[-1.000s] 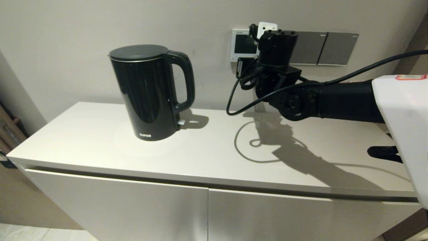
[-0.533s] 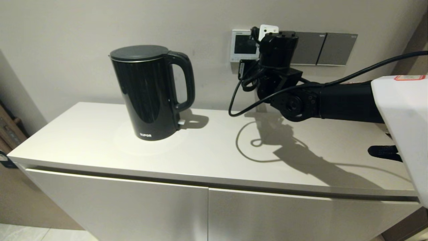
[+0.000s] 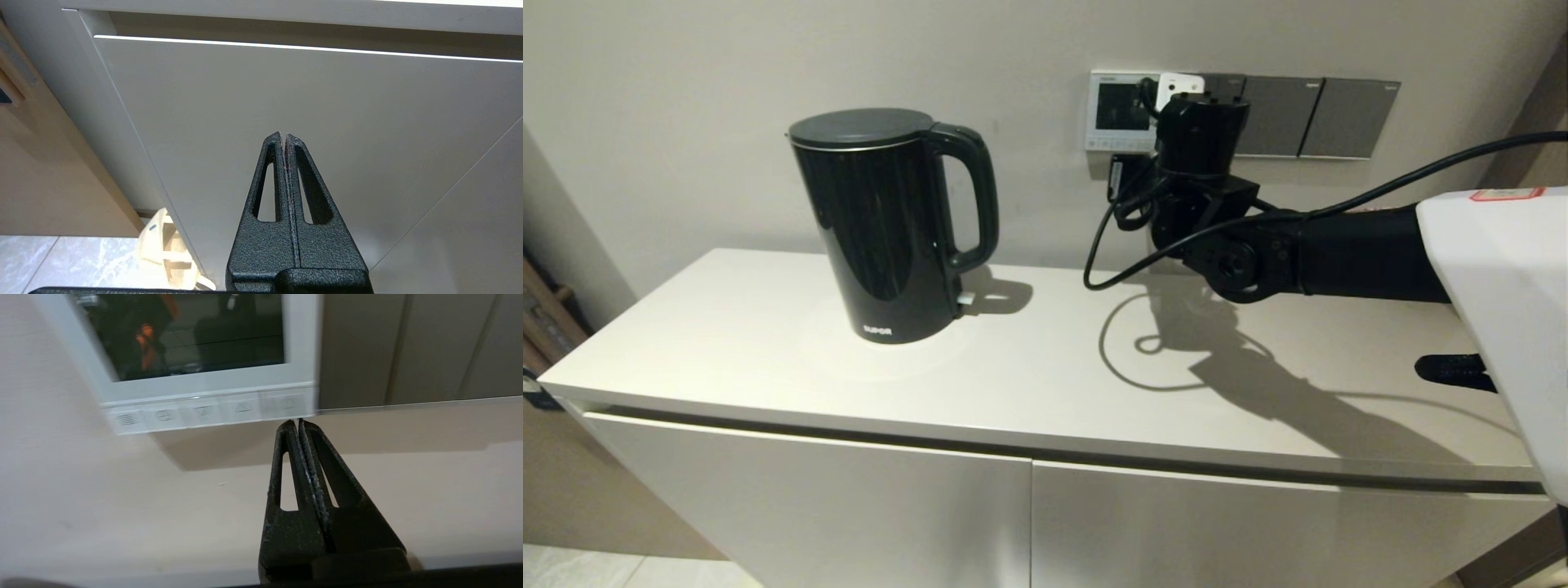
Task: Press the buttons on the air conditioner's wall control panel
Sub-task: Turn on the central air conditioner
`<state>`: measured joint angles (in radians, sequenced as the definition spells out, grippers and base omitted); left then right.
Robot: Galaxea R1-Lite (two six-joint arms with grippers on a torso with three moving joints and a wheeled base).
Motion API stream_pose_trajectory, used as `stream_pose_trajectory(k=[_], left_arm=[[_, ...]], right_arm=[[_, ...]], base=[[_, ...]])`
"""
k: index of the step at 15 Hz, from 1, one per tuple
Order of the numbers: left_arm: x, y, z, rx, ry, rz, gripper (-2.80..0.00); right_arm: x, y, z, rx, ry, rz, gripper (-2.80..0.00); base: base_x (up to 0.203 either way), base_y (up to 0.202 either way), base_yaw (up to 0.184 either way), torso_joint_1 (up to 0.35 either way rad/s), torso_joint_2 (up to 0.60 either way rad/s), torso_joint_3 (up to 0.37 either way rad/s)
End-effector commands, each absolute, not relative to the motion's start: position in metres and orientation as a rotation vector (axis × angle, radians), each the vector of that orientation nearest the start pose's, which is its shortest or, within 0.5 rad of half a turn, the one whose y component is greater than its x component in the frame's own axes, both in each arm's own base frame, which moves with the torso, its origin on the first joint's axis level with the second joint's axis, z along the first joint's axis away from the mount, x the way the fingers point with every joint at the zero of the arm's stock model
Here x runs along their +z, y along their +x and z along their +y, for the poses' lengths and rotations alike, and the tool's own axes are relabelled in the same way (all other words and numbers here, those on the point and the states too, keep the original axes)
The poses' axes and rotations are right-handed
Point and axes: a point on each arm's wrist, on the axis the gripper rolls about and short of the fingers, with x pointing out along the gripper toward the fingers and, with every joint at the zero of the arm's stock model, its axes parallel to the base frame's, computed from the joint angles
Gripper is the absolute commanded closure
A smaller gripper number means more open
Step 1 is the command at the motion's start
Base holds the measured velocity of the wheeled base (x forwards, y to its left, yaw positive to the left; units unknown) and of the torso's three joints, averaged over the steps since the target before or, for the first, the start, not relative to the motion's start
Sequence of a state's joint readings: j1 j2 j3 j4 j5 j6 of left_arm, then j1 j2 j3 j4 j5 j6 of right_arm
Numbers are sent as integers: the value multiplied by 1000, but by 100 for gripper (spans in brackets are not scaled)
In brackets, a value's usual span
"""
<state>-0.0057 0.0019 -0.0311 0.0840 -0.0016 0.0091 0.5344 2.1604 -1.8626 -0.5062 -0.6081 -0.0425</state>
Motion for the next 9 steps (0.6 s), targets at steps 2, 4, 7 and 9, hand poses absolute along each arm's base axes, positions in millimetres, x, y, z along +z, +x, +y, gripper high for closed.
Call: stream_pose_trajectory(k=[2,4,7,9], left_arm=[[75,-25,0,-9,9,55,0],[75,-25,0,-8,9,55,0],[75,-25,0,-9,9,55,0],[75,-25,0,-8,9,55,0]], right_arm=[[294,394,219,-77,75,-182,0],[292,392,219,-77,72,-174,0],[291,379,228,-47,68,-191,0],[294,372,232,-40,56,-216,0]], base=[[0,0,0,0,0,0],[0,0,0,0,0,0],[0,0,0,0,0,0],[0,0,0,0,0,0]])
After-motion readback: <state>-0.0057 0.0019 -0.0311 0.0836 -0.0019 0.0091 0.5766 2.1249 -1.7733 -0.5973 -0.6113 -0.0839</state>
